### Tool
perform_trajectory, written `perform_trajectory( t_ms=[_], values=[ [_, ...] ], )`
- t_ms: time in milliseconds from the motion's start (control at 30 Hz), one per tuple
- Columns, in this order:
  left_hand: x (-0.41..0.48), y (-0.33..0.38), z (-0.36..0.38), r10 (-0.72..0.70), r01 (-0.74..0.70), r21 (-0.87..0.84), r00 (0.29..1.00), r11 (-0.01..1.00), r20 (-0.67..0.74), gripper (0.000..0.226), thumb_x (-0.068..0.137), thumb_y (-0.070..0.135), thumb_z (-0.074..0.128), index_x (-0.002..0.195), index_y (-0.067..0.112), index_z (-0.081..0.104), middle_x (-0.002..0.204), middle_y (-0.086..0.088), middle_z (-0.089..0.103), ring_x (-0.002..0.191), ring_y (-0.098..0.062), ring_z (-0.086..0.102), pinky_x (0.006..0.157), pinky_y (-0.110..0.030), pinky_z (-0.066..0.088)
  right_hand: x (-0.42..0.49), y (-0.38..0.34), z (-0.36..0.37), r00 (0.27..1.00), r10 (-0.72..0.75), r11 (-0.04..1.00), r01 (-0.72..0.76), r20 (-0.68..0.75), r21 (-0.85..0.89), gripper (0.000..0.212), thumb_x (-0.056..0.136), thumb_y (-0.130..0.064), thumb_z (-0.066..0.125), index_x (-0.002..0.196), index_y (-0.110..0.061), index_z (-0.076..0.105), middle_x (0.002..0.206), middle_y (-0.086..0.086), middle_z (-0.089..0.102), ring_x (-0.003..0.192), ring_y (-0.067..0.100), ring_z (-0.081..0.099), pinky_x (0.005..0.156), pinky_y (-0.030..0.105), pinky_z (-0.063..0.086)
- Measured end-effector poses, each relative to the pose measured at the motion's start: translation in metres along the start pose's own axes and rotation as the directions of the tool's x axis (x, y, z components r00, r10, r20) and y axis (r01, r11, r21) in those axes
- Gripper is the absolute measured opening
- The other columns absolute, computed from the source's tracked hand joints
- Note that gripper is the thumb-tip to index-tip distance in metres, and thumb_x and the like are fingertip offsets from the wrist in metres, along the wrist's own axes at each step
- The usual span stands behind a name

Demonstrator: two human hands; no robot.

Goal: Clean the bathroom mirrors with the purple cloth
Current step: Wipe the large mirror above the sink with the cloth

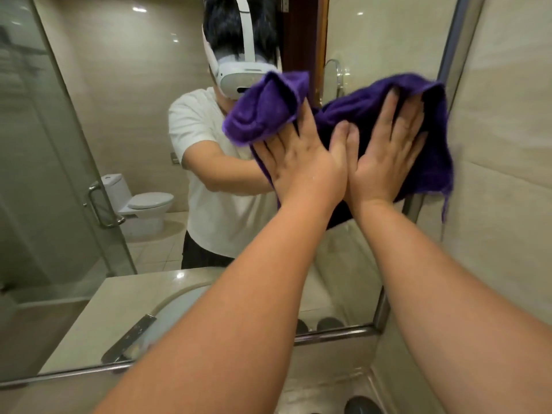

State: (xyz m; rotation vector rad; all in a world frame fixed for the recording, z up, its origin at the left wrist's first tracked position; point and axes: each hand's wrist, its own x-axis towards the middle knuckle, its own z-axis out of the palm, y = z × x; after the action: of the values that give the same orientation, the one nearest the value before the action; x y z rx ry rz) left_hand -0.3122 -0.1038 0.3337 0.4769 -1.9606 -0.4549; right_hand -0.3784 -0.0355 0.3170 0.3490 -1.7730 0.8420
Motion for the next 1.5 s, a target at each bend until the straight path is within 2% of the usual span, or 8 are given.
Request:
perform_trajectory(
  t_ms=[333,433,567,800,933,1133,1333,1500],
  values=[
    [-0.202,-0.15,0.04,-0.352,0.336,0.111,0.855,0.935,0.381,0.09,0.083,0.08,0.021,0.137,0.045,-0.041,0.165,-0.019,-0.013,0.151,-0.036,-0.012,0.115,-0.039,-0.021,-0.28,0.029,0.017,0.839,0.371,0.927,-0.359,0.399,-0.108,0.078,0.107,-0.051,0.014,0.132,0.018,0.039,0.122,0.056,0.045,0.106,0.074,0.049,0.079,0.083,0.04],
    [-0.226,-0.175,0.039,-0.421,0.396,0.149,0.821,0.906,0.385,0.091,0.079,0.086,0.015,0.139,0.046,-0.041,0.163,-0.012,-0.021,0.151,-0.035,-0.015,0.117,-0.04,-0.016,-0.323,0.024,0.019,0.8,0.432,0.901,-0.406,0.416,-0.155,0.086,0.104,-0.057,0.011,0.141,0.017,0.037,0.135,0.054,0.036,0.122,0.069,0.042,0.097,0.074,0.034],
    [-0.223,-0.175,0.033,-0.396,0.39,0.087,0.857,0.917,0.329,0.093,0.081,0.086,0.017,0.148,0.042,-0.029,0.165,-0.013,-0.016,0.151,-0.033,-0.013,0.119,-0.04,-0.012,-0.313,0.012,0.018,0.715,0.498,0.85,-0.516,0.491,-0.111,0.069,0.1,-0.038,0.051,0.148,-0.012,0.009,0.154,0.043,0.013,0.145,0.057,0.016,0.118,0.064,0.015],
    [-0.09,-0.121,-0.014,-0.449,0.426,-0.255,0.893,0.868,-0.038,0.098,0.089,0.068,0.043,0.158,0.017,-0.004,0.164,-0.021,-0.009,0.15,-0.025,-0.012,0.106,-0.024,-0.032,-0.145,-0.056,0.012,0.964,0.011,0.991,-0.045,0.264,0.123,0.078,0.091,-0.055,0.045,0.152,-0.007,0.036,0.155,0.032,0.031,0.145,0.046,0.022,0.115,0.066,0.008],
    [-0.016,-0.108,-0.053,-0.406,0.355,-0.222,0.876,0.908,-0.261,0.095,0.091,0.067,0.044,0.159,0.011,0.007,0.164,-0.025,0.004,0.151,-0.039,-0.004,0.114,-0.037,-0.016,-0.071,-0.105,0.018,0.983,-0.16,0.983,0.151,0.094,0.101,0.075,0.093,-0.059,0.047,0.154,-0.018,0.036,0.159,0.018,0.033,0.148,0.033,0.024,0.118,0.059,0.007],
    [-0.046,-0.153,-0.052,-0.315,0.289,-0.148,0.926,0.946,-0.209,0.094,0.089,0.07,0.042,0.159,0.018,0.005,0.165,-0.021,0.0,0.151,-0.032,-0.006,0.117,-0.038,-0.018,-0.139,-0.094,0.028,0.978,-0.123,0.991,0.111,0.166,0.081,0.075,0.092,-0.059,0.046,0.154,-0.02,0.029,0.158,0.021,0.035,0.146,0.033,0.021,0.118,0.06,0.008],
    [-0.189,-0.225,-0.013,-0.64,0.65,0.008,0.747,0.76,0.183,0.104,0.081,0.079,0.029,0.157,0.021,-0.012,0.163,-0.023,0.003,0.15,-0.036,0.004,0.123,-0.046,0.004,-0.308,-0.059,0.022,0.774,0.211,0.976,-0.196,0.598,-0.09,0.077,0.088,-0.055,0.041,0.147,-0.006,0.032,0.142,0.04,0.043,0.133,0.058,0.039,0.107,0.076,0.025],
    [-0.231,-0.249,-0.004,-0.744,0.775,-0.009,0.61,0.632,0.272,0.108,0.086,0.07,0.047,0.152,0.027,-0.028,0.166,-0.011,-0.011,0.152,-0.026,-0.004,0.122,-0.044,0.007,-0.366,-0.038,0.014,0.631,0.272,0.948,-0.304,0.727,-0.091,0.078,0.09,-0.067,0.02,0.151,-0.028,-0.01,0.165,0.022,0.009,0.152,0.037,0.003,0.122,0.052,-0.002]
  ],
)
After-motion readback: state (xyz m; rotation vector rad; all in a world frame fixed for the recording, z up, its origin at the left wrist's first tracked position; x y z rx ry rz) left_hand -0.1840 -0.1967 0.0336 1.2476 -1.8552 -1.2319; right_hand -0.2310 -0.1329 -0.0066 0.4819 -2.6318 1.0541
